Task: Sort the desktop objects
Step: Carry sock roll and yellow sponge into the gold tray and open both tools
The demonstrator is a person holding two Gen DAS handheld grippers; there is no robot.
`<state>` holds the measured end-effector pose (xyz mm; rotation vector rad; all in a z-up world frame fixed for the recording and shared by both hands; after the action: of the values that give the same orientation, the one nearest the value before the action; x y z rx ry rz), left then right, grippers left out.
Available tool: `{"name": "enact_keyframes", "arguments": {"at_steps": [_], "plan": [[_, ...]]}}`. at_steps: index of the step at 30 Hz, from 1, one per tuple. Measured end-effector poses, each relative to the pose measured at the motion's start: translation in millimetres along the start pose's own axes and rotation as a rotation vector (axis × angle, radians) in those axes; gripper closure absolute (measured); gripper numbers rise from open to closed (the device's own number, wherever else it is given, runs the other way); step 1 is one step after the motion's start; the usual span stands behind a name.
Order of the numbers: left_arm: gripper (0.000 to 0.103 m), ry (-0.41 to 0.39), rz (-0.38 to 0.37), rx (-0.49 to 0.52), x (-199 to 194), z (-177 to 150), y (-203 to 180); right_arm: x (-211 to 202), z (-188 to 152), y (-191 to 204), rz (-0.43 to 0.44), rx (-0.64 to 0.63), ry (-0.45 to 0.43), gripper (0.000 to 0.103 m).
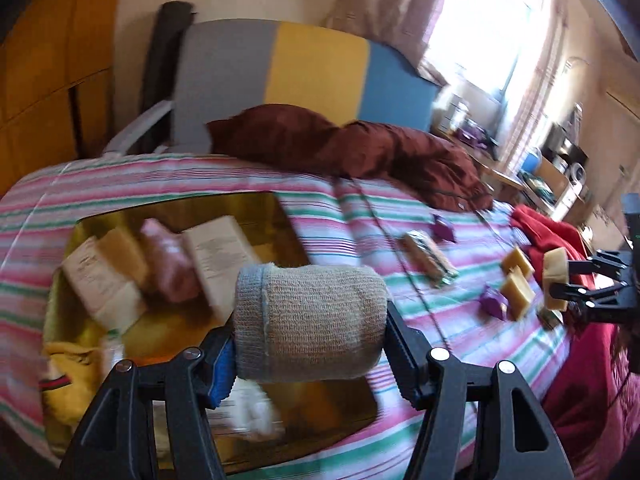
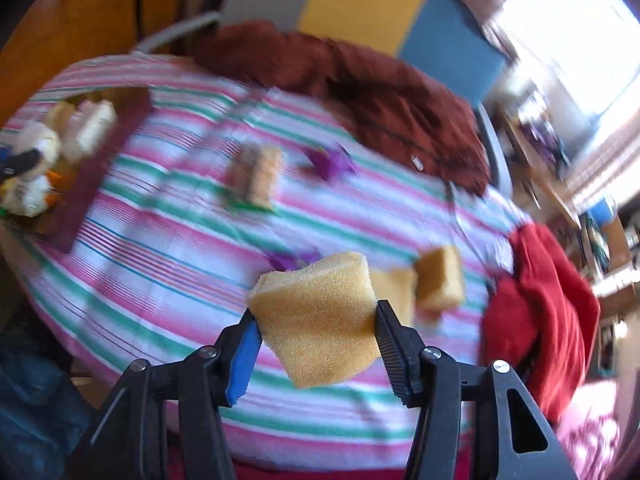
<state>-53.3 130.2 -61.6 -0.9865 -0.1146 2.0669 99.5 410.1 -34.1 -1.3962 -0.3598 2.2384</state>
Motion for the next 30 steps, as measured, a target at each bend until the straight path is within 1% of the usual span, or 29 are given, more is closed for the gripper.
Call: {"name": "enact_keyframes", "arguments": {"at_steps": [2,5,10,12,15,18,19,20,21,22,24,27,30], "plan": [[0.039,-0.018,0.027,-0.024,-7.6,1.5,14.6,-15.0,19.7,24.3,0.054,-0.020,-0.053,0.047],[0.039,-0.036,0.064,-0.057,-16.9,3.5,37.5,-27.6,41.3,59.7,0.132,-0.044,-0.102,0.047],[0.039,-0.066,0.128,-0.106,-30.9,5.7,73.8,-42.9,81.0,128.6,0.284,-0.062,-0.154,0.047],[0.038,-0.076,0.152,-0.117,-36.6,7.3,85.0,-47.9,94.0,151.3,0.330,-0.062,-0.169,0.047],[0.035,-0.081,0.180,-0.156,-39.9,9.9,105.5,-54.0,115.8,185.3,0.432,-0.039,-0.172,0.047],[0.030,-0.070,0.190,-0.234,-40.1,6.3,125.0,-57.0,136.2,211.4,0.532,0.032,-0.162,0.043],[0.027,-0.074,0.189,-0.243,-41.4,5.6,127.3,-57.6,142.0,219.6,0.574,0.055,-0.154,0.038],[0.023,-0.088,0.190,-0.252,-44.8,4.2,129.7,-57.6,146.8,226.7,0.590,0.080,-0.154,0.034],[0.022,-0.097,0.192,-0.253,-47.2,3.1,130.4,-57.3,148.4,229.6,0.589,0.091,-0.155,0.026],[0.021,-0.106,0.195,-0.256,-50.4,1.3,131.7,-56.2,148.8,233.8,0.593,0.102,-0.150,0.024],[0.021,-0.113,0.205,-0.266,-55.2,-2.3,134.2,-52.9,144.7,240.9,0.611,0.106,-0.128,0.024],[0.021,-0.115,0.233,-0.271,-60.9,-6.8,135.6,-47.8,130.8,246.2,0.589,0.089,-0.108,0.024],[0.021,-0.117,0.254,-0.257,-66.1,-10.9,128.4,-40.0,115.3,246.9,0.579,0.092,-0.083,0.024]]}}
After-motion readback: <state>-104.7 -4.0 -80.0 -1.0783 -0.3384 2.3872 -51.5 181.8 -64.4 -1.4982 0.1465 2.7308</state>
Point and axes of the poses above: each gripper's, at about its wrist camera, not at the fingertips, and x roughly the way its jaws point, y to its left, z to its top, the point moved 6 cm from there along x, roughly the way its jaws point, and after that the axes turned 15 degrees about -z, right-handed, at the moved point
